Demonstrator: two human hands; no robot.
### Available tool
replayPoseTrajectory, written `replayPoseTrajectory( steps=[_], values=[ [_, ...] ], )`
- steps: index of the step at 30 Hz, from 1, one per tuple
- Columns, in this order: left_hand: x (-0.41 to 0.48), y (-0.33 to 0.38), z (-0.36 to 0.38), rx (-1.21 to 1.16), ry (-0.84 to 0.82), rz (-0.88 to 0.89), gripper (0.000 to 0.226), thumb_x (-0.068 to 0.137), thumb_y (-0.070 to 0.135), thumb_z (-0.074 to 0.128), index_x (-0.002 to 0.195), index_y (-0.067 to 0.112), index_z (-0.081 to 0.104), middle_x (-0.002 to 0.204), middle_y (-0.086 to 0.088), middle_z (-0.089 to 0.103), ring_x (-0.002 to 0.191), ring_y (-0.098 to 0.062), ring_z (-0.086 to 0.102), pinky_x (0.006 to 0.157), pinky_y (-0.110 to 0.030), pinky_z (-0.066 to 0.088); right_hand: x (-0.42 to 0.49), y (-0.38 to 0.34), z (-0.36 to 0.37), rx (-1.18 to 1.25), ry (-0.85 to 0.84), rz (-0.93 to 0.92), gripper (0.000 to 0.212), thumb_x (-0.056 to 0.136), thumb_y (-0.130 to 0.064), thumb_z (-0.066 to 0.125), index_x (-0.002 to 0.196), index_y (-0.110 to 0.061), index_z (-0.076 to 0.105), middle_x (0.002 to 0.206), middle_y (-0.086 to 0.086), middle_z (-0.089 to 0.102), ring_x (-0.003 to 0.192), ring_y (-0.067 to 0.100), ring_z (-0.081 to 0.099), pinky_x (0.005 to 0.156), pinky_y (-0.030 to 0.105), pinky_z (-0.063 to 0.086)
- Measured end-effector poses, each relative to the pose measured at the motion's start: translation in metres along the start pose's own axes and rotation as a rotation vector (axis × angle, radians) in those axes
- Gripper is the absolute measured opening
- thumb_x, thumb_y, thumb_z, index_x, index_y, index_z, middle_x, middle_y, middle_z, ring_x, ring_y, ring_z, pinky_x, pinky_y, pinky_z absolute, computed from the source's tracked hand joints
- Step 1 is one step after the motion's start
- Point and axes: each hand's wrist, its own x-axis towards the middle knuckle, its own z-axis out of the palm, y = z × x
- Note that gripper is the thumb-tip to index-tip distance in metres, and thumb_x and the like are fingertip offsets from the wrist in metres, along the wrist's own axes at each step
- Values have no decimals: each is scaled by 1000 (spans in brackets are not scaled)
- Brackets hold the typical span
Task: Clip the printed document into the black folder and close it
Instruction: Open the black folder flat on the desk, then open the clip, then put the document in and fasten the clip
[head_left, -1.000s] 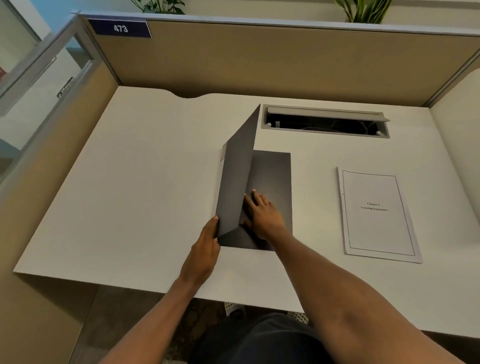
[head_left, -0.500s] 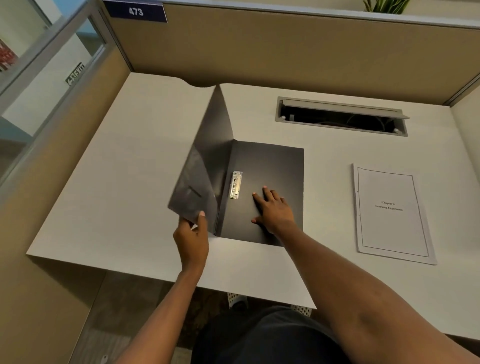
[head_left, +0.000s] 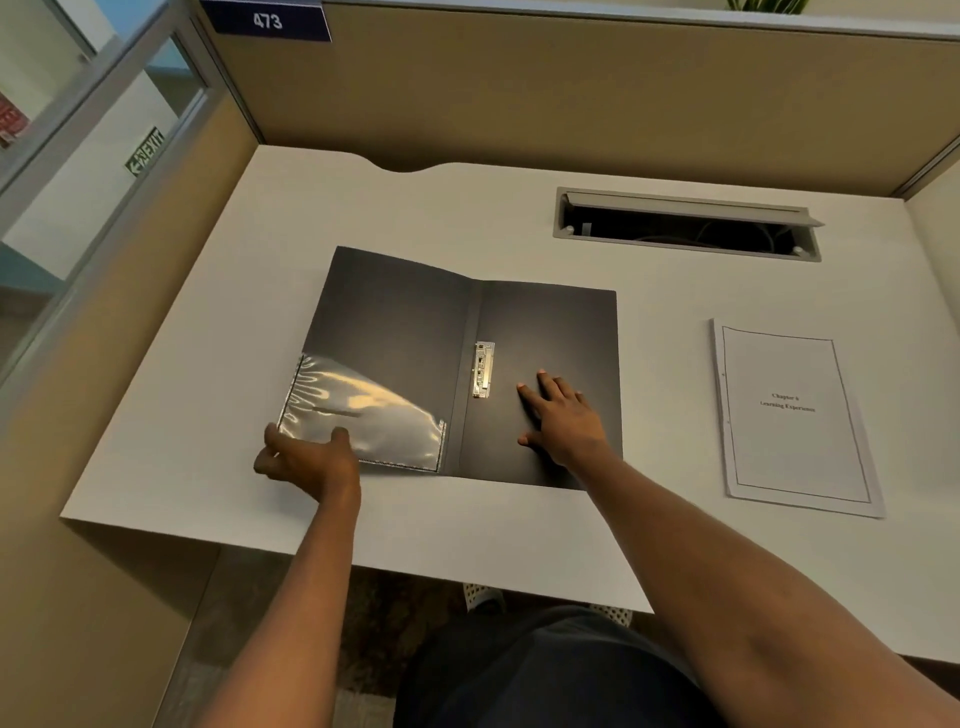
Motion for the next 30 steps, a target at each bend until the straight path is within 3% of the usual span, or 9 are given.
replayPoseTrajectory(
  steps=[2,4,6,9,12,17,21,26,30],
  values=[
    [8,-9,5,105,-52,-25,79,76,5,85,143,9,43,157,-16,22,135,-37,39,95,-43,57,0,0,1,1,5,1,89,91,-54,63,161,-35,11,171,4,3,157,30,5,124,49,15],
    [13,-15,11,285,-127,-3,80,79,13,86,146,8,44,165,-14,15,145,-41,29,106,-51,50,0,0,2,3,7,2,89,91,-53,64,161,-35,11,171,4,3,157,31,5,124,49,15],
    [11,-17,15,491,-215,32,81,85,20,80,154,10,38,170,-17,7,155,-44,10,123,-58,26,0,0,2,6,7,3,89,91,-52,64,161,-35,11,171,4,3,157,31,4,125,49,15],
    [5,-18,23,749,-272,223,68,93,21,70,154,9,40,170,-22,3,157,-43,-4,126,-58,3,0,-1,2,6,1,10,89,92,-51,64,161,-34,12,171,5,3,157,31,4,125,50,15],
    [-5,-13,37,806,-384,435,63,99,13,60,156,6,35,171,-18,5,158,-39,-1,127,-55,13,0,-2,2,3,1,16,89,92,-50,64,161,-34,11,170,5,3,157,31,4,125,50,14],
    [-30,7,61,775,-502,540,71,100,17,60,160,7,24,171,-13,11,158,-36,7,122,-46,28,0,-1,3,9,5,14,88,92,-50,64,161,-34,11,171,4,2,157,30,3,125,49,13],
    [-47,27,78,837,-592,624,69,100,32,60,158,10,30,170,-16,12,158,-35,6,125,-51,17,0,-2,3,9,3,17,90,92,-50,65,161,-34,10,171,4,2,157,30,3,125,49,13],
    [-61,35,99,950,-672,621,103,86,64,66,161,12,18,171,-18,4,159,-36,-1,123,-59,12,0,-3,1,-9,6,25,90,91,-52,65,160,-35,10,171,4,2,157,30,5,125,48,14],
    [-67,37,104,990,-710,569,122,76,65,75,162,8,10,169,-23,0,158,-39,-1,122,-62,16,0,-4,-3,-24,20,17,91,89,-54,66,160,-34,13,170,5,6,156,31,8,124,49,18]
  ],
)
